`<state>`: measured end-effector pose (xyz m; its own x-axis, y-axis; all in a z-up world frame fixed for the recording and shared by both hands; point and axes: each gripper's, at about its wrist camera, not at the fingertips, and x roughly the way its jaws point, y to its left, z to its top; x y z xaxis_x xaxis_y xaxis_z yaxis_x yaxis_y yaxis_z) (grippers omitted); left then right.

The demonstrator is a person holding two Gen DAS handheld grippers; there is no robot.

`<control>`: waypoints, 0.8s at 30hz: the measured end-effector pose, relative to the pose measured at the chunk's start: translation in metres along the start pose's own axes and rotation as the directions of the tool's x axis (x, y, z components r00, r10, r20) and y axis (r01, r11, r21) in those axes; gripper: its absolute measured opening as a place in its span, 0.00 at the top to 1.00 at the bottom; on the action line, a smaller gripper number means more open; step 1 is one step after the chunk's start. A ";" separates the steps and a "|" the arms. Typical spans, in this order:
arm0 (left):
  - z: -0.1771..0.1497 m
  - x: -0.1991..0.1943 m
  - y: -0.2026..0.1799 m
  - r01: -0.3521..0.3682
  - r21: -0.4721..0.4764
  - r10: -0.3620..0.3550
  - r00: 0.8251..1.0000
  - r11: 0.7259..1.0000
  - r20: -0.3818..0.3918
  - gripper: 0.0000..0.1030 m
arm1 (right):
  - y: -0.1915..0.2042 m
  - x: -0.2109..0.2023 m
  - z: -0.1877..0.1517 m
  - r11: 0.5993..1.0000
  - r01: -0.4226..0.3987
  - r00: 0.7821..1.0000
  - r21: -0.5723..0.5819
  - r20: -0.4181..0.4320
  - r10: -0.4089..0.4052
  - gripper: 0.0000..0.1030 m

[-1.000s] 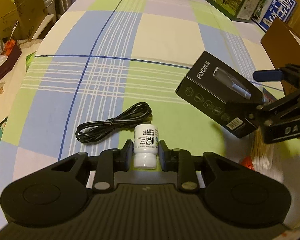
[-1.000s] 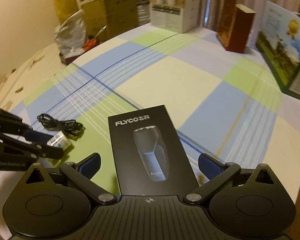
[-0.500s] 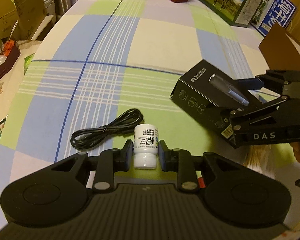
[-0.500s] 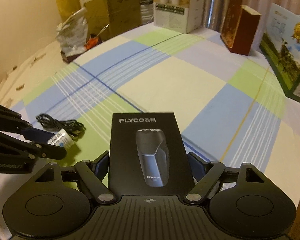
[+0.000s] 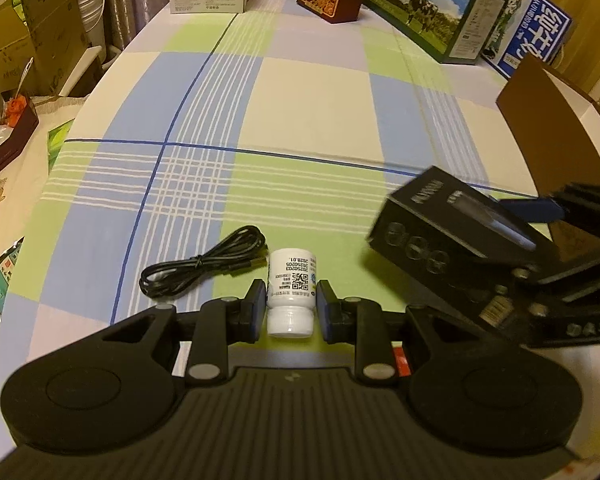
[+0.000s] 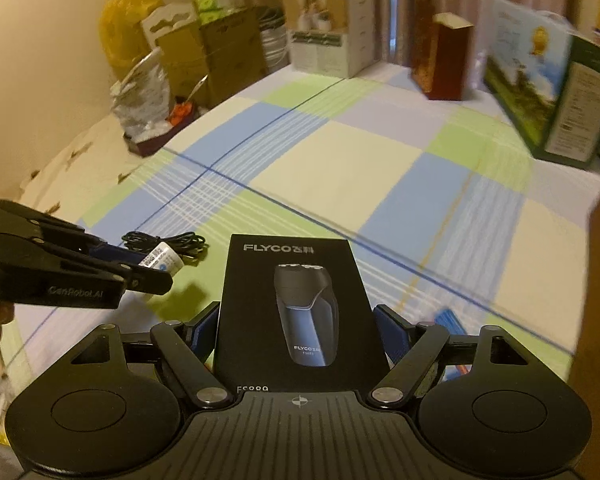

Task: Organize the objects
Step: 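Carry the pill bottle and FLYCO box over the open box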

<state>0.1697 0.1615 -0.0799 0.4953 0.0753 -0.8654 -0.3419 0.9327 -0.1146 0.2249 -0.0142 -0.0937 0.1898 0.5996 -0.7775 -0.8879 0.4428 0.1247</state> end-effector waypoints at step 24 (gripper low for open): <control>0.036 -0.052 -0.144 0.208 0.266 -0.248 0.961 0.941 0.124 0.78 | -0.072 -0.172 -0.045 0.935 0.253 0.922 0.250 0.231 -0.311 0.25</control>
<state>0.2218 0.0364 -0.0010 0.6596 -0.1152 -0.7428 -0.0058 0.9874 -0.1583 0.2374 -0.1788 0.0035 0.5479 0.5690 -0.6132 -0.6771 0.7321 0.0744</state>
